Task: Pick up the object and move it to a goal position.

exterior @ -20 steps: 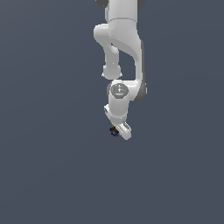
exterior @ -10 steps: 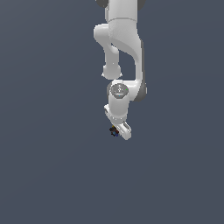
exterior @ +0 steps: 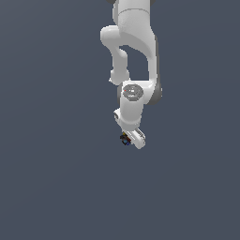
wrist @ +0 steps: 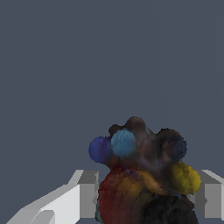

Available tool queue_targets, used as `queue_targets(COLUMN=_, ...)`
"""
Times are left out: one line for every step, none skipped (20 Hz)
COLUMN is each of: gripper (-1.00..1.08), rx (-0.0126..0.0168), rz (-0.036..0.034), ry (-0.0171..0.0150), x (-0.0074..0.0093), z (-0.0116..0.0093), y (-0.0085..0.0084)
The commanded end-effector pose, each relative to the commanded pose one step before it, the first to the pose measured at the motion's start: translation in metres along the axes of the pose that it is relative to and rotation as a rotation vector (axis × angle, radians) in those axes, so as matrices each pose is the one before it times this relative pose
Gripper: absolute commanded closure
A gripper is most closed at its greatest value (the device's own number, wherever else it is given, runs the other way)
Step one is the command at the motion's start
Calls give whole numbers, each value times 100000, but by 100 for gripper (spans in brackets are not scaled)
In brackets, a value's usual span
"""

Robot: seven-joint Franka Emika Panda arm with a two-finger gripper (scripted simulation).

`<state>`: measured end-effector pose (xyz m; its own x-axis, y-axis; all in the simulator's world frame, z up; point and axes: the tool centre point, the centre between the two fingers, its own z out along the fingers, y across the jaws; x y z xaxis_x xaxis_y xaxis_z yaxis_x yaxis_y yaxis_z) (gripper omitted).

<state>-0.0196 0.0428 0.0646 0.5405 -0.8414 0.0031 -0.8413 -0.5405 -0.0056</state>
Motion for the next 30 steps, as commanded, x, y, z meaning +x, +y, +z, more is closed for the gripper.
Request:
queue_targets(gripper=108, rx=129, rz=-16, ry=111, x=-325, z=-1609, y=-850)
queue_targets(gripper=108, rx=0, rz=0, ry=0, x=-159, z=-725, y=-368)
queue_targets(gripper=108, rx=-65, rz=15, ry=17, x=-162, z=-743, y=-394)
queue_targets(gripper=108, rx=0, rz=0, ry=0, x=-178, z=-820, y=-417)
queue_targets(gripper=108, rx=-65, rz=13, ry=18, x=-181, z=-831, y=-441)
queue_targets(gripper=108, rx=0, rz=0, ry=0, x=-193, z=-895, y=-456)
queue_targets(gripper=108, rx=-66, rz=12, ry=17, x=-193, z=-890, y=-475)
queue_targets(gripper=108, rx=0, rz=0, ry=0, x=-201, z=-943, y=-482)
queue_targets(gripper=108, rx=-67, rz=9, ry=12, x=-201, z=-926, y=-499)
queue_targets(gripper=108, rx=0, rz=0, ry=0, x=-206, z=-974, y=-500)
queue_targets(gripper=108, rx=-49, rz=3, ry=2, x=-206, z=-954, y=-513)
queue_targets(gripper=108, rx=0, rz=0, ry=0, x=-205, z=-976, y=-505)
queue_targets(gripper=108, rx=-48, rz=-1, ry=-6, x=-203, z=-938, y=-512)
queue_targets(gripper=108, rx=0, rz=0, ry=0, x=-201, z=-959, y=-501)
queue_targets(gripper=108, rx=-46, rz=-6, ry=-15, x=-199, z=-919, y=-509)
queue_targets(gripper=108, rx=0, rz=0, ry=0, x=-196, z=-940, y=-496)
queue_targets(gripper=108, rx=-41, rz=-11, ry=-24, x=-195, z=-900, y=-505)
queue_targets(gripper=108, rx=-37, rz=-14, ry=-28, x=-189, z=-874, y=-494)
queue_targets(gripper=108, rx=0, rz=0, ry=0, x=-178, z=-863, y=-463)
queue_targets(gripper=108, rx=-30, rz=-18, ry=-35, x=-172, z=-798, y=-457)
queue_targets(gripper=108, rx=0, rz=0, ry=0, x=-162, z=-790, y=-429)
queue_targets(gripper=108, rx=-26, rz=-19, ry=-37, x=-157, z=-733, y=-425)
queue_targets(gripper=108, rx=0, rz=0, ry=0, x=-148, z=-728, y=-400)
queue_targets(gripper=108, rx=-23, rz=-21, ry=-38, x=-144, z=-675, y=-398)
queue_targets(gripper=108, rx=0, rz=0, ry=0, x=-135, z=-672, y=-374)
queue_targets(gripper=108, rx=-20, rz=-22, ry=-39, x=-132, z=-624, y=-373)
queue_targets(gripper=108, rx=0, rz=0, ry=0, x=-123, z=-622, y=-351)
queue_targets(gripper=108, rx=-19, rz=-22, ry=-39, x=-121, z=-577, y=-350)
queue_targets(gripper=108, rx=0, rz=0, ry=0, x=-113, z=-575, y=-329)
queue_targets(gripper=108, rx=-17, rz=-22, ry=-40, x=-110, z=-532, y=-330)
